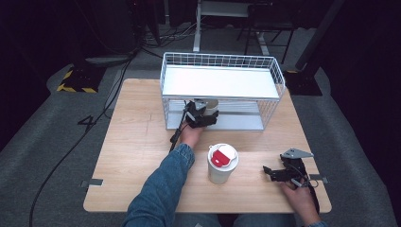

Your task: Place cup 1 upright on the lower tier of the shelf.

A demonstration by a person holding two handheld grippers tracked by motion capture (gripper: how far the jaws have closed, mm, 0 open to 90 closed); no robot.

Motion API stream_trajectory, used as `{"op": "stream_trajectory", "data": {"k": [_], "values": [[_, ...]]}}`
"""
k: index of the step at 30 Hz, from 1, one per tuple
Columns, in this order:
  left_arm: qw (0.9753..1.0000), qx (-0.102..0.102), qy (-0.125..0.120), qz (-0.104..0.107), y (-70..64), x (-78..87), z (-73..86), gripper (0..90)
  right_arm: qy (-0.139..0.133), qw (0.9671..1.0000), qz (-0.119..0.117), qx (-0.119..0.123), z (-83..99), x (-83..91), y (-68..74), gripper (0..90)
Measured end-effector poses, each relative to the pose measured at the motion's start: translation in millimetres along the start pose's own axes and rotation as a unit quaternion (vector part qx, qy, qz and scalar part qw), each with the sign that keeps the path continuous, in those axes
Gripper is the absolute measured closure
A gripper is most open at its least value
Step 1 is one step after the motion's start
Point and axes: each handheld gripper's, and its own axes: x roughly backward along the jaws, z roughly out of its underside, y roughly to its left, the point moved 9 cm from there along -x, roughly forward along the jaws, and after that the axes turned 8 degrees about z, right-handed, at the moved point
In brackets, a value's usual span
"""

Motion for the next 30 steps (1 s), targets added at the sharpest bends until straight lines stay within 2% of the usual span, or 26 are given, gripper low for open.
{"op": "stream_trajectory", "data": {"k": [11, 16, 20, 26, 30], "values": [[0.9999, -0.008, 0.006, 0.002, -2.5, -3.8, 1.8, 21.6, 0.000, 1.0000, 0.000, 0.000, 0.0, 0.0, 0.0, 5.8], [0.9998, -0.013, 0.014, -0.004, -1.9, -4.9, 4.3, 20.8, 0.000, 1.0000, 0.000, 0.000, 0.0, 0.0, 0.0, 5.8], [0.9997, -0.010, 0.023, 0.000, 0.2, -5.9, 7.8, 16.8, 0.000, 1.0000, 0.000, 0.000, 0.0, 0.0, 0.0, 5.8], [0.9998, -0.010, 0.017, -0.002, 0.4, -2.7, 6.0, 11.9, 0.000, 1.0000, 0.000, 0.000, 0.0, 0.0, -0.1, 5.8], [0.9999, -0.002, 0.012, 0.012, -1.9, 2.3, 4.2, 6.3, 0.000, 1.0000, 0.000, 0.001, 0.0, 0.0, 0.0, 5.8]]}}
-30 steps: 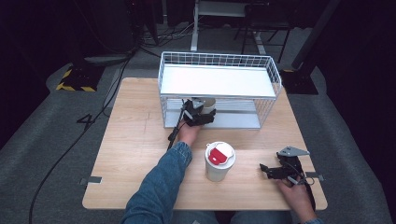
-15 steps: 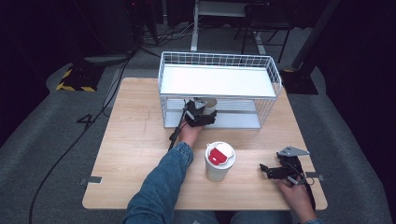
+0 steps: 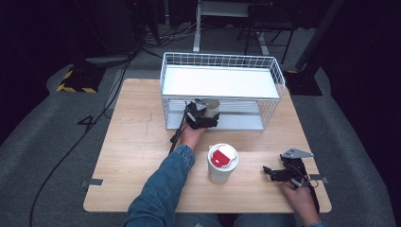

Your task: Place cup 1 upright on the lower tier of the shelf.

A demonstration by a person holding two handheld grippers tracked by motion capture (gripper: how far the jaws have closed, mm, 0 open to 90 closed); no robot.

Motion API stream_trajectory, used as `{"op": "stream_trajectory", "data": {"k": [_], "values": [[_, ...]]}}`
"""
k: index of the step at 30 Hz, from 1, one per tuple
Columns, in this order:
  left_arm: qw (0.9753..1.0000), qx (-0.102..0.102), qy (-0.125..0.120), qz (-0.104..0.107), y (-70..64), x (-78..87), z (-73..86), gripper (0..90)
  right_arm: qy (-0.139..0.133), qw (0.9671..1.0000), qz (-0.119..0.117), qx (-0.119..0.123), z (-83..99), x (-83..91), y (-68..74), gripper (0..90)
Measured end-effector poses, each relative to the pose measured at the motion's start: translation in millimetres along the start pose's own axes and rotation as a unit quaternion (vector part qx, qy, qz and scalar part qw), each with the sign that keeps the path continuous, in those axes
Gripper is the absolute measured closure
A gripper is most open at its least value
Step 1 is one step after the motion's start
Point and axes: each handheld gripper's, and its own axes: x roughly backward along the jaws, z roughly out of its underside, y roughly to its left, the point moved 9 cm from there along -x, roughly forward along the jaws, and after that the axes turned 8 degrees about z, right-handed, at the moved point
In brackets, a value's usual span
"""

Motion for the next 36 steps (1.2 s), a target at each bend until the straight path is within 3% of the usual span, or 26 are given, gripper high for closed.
{"op": "stream_trajectory", "data": {"k": [2, 8, 17, 26, 31, 36], "values": [[1.0000, 0.003, -0.002, 0.001, -0.3, 3.4, -0.5, 0.7, 0.000, 1.0000, 0.000, -0.001, 0.0, 0.0, 0.1, 5.8], [0.9998, 0.010, -0.014, 0.006, -5.9, 25.0, 0.2, 0.0, 0.000, 1.0000, 0.000, 0.000, 0.0, 0.0, 0.0, 5.8], [0.9996, -0.018, -0.017, 0.011, -20.3, 55.7, -0.8, 0.0, 0.000, 1.0000, 0.000, -0.001, 0.0, 0.0, 0.1, 5.8], [0.9993, -0.022, -0.022, 0.020, -32.3, 85.6, -4.4, 0.0, 0.000, 1.0000, 0.000, 0.000, 0.0, 0.0, 0.0, 5.8], [0.9987, -0.040, -0.026, 0.017, -40.0, 106.1, -8.2, 0.0, 0.000, 1.0000, 0.000, -0.001, 0.0, 0.0, 0.0, 5.8], [0.9989, -0.034, -0.017, 0.027, -43.7, 120.2, -4.3, 0.0, 0.001, 1.0000, 0.000, -0.001, 0.0, 0.0, 0.0, 5.8]]}}
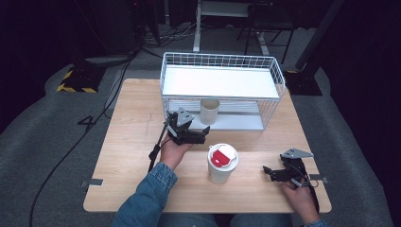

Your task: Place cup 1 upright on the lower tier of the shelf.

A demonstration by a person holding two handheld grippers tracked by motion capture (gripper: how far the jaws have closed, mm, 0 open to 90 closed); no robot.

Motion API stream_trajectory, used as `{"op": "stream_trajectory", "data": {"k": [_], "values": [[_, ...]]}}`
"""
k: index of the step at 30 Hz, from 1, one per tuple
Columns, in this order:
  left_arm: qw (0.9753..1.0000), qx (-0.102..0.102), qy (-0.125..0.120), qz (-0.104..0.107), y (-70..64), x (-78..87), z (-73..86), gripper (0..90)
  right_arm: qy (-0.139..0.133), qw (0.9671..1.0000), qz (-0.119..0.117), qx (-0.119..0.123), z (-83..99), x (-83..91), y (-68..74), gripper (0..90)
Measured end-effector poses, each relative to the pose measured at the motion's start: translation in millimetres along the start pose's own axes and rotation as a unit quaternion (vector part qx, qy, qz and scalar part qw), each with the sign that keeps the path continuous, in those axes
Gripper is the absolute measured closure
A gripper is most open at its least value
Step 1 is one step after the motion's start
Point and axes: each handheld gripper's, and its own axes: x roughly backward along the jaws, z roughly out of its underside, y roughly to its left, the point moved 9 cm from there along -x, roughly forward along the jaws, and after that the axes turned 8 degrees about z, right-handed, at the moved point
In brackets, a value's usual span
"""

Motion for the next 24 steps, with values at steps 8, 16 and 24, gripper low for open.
{"op": "stream_trajectory", "data": {"k": [8, 16, 24], "values": [[1.0000, 0.006, 0.001, 0.000, 0.4, 29.2, 6.4, 0.0, 0.000, 1.0000, 0.000, 0.000, 0.0, 0.0, 0.0, 5.7], [0.9997, 0.022, 0.009, -0.008, 1.6, 59.2, 14.5, 0.0, 0.000, 1.0000, 0.000, -0.001, -0.1, 0.0, 0.1, 5.8], [0.9991, 0.020, 0.029, -0.023, 5.8, 80.0, 29.1, 0.1, -0.001, 1.0000, 0.000, -0.001, -0.2, -0.2, -0.1, 5.8]]}}
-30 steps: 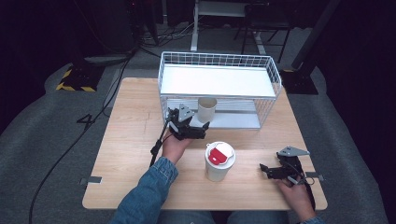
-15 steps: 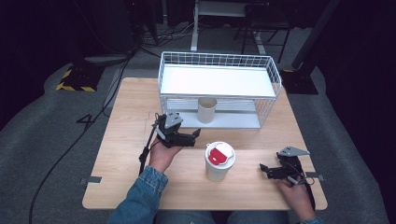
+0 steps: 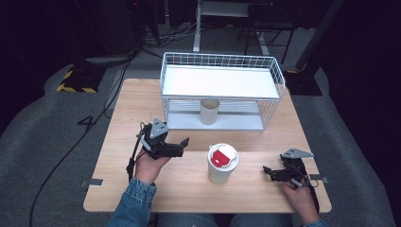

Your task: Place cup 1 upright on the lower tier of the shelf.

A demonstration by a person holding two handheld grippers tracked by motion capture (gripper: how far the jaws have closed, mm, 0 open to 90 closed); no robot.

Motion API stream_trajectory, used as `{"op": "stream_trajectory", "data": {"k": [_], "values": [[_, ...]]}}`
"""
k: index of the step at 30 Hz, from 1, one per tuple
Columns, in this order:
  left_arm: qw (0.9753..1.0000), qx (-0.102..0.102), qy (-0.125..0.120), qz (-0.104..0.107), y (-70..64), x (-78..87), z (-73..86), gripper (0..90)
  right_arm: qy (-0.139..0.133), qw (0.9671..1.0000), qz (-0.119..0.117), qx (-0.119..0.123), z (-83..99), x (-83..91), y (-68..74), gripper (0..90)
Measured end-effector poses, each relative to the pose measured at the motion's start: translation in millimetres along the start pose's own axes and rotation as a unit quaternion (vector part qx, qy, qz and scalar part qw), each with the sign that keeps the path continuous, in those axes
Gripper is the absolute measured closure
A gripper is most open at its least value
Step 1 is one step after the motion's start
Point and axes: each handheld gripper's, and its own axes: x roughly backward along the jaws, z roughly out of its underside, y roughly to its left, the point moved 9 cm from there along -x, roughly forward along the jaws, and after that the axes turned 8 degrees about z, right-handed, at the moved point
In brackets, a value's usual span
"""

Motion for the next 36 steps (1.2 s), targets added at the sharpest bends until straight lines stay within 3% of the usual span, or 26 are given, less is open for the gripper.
{"op": "stream_trajectory", "data": {"k": [16, 18, 21, 30, 36], "values": [[0.9987, 0.019, 0.045, -0.016, 1.7, 22.1, 39.5, 0.2, 0.000, 1.0000, -0.001, 0.000, 0.0, 0.0, 0.0, 5.8], [0.9972, 0.035, 0.063, -0.022, 6.6, 21.3, 51.2, 0.2, 0.001, 1.0000, -0.001, 0.000, 0.0, 0.0, 0.1, 5.8], [0.9950, 0.041, 0.086, -0.031, 10.2, 21.2, 64.6, 0.2, 0.000, 1.0000, -0.001, 0.000, 0.0, 0.0, 0.0, 5.8], [0.9907, 0.049, 0.117, -0.049, 17.4, 30.0, 92.3, 0.2, 0.000, 1.0000, -0.001, 0.000, 0.0, 0.0, 0.0, 5.8], [0.9880, 0.066, 0.131, -0.049, 20.5, 31.9, 109.8, 0.2, 0.001, 1.0000, -0.001, 0.000, 0.0, 0.0, 0.1, 5.8]]}}
